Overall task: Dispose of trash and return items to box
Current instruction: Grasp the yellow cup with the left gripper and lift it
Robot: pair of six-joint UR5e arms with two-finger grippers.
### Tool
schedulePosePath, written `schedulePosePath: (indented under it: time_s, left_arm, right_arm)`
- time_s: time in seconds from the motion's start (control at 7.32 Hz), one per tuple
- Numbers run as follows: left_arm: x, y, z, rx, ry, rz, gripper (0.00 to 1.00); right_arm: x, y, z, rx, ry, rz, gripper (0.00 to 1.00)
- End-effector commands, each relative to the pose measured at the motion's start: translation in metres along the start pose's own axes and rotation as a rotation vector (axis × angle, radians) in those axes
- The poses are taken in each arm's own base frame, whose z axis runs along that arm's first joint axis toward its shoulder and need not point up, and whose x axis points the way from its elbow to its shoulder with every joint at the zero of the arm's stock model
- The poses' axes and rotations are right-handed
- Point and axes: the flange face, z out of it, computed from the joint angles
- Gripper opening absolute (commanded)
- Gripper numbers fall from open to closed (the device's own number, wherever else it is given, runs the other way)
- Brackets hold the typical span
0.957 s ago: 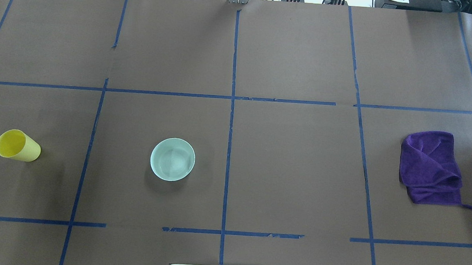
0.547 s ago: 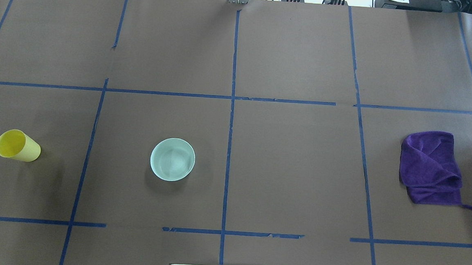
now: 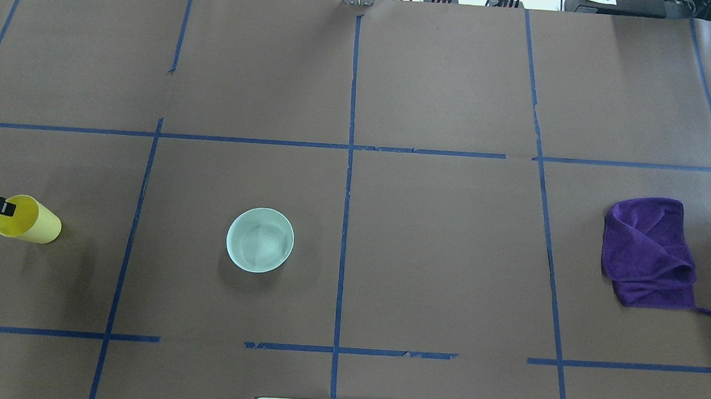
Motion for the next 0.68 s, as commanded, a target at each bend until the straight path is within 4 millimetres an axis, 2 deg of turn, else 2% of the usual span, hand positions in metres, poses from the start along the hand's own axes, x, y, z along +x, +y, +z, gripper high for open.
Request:
schedulePosePath:
  time_s: [0.0, 0.14, 0.27, 0.41, 0.55]
  left_arm:
    - [0.001, 0.001, 0.016, -0.004, -0.007, 0.018, 0.94]
    - [0.003, 0.002, 0.019, -0.006, -0.012, 0.027, 0.82]
    - [0.008, 0.005, 0.025, -0.009, -0.018, 0.038, 0.59]
    - [0.012, 0.004, 0.022, -0.004, -0.013, 0.040, 0.22]
    - [0.013, 0.005, 0.023, -0.007, -0.013, 0.042, 0.00]
  right_arm:
    - [-0.001, 0.000, 0.000, 0.001, -0.001, -0.001, 1.00]
    - [-0.001, 0.000, 0.000, 0.001, -0.002, -0.001, 1.00]
    - [-0.001, 0.000, 0.000, 0.001, -0.001, -0.001, 1.00]
    - [-0.001, 0.000, 0.000, 0.001, -0.001, -0.001, 1.00]
    - [-0.001, 0.000, 0.000, 0.000, -0.004, 0.002, 1.00]
